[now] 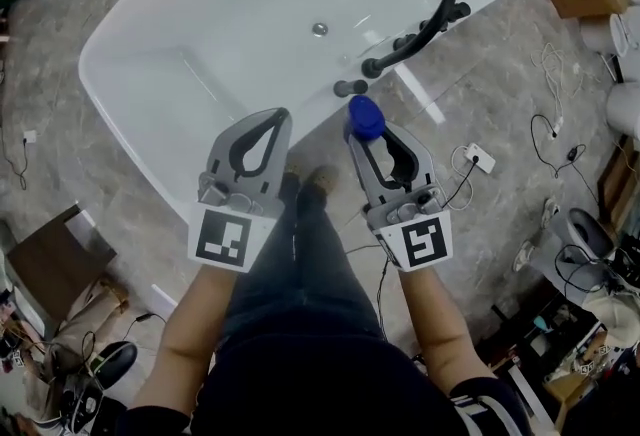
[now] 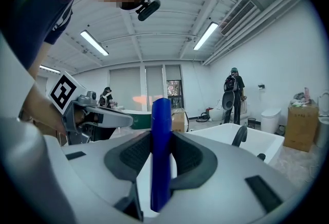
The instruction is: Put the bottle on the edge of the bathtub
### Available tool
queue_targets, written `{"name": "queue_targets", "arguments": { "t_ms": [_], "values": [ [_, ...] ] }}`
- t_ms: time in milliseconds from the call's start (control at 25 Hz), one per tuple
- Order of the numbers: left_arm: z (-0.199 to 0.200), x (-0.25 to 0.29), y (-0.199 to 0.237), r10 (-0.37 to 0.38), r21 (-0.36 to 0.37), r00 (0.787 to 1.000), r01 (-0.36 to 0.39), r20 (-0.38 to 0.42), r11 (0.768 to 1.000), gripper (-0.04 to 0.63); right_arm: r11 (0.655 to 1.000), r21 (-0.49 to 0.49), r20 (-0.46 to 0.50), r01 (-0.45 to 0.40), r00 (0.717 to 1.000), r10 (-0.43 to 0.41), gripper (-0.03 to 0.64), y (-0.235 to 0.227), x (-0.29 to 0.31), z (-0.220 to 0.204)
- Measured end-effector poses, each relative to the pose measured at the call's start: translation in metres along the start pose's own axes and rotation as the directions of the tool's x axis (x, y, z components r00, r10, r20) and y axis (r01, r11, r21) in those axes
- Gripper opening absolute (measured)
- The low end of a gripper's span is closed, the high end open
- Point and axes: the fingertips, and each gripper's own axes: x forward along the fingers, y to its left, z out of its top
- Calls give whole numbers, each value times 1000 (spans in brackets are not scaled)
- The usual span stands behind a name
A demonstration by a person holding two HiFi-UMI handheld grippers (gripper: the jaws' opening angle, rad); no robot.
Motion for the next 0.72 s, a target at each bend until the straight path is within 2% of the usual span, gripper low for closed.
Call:
{"name": "queue_targets", "arguments": {
  "t_ms": [120, 320, 720],
  "values": [
    [-17, 3, -4, -1, -19, 1000, 1, -24, 1000, -2, 1000, -7, 1, -7, 1000, 7, 140, 1, 5, -17],
    [-39, 8, -10, -9, -15, 998, 8, -68, 1000, -2, 999, 41, -42, 15, 999, -13, 140, -3, 12, -52],
    [-77, 21, -7, -6, -25, 991, 3, -133, 1000, -2, 999, 51, -129, 9, 992, -2, 140, -9, 27, -107]
  ]
}}
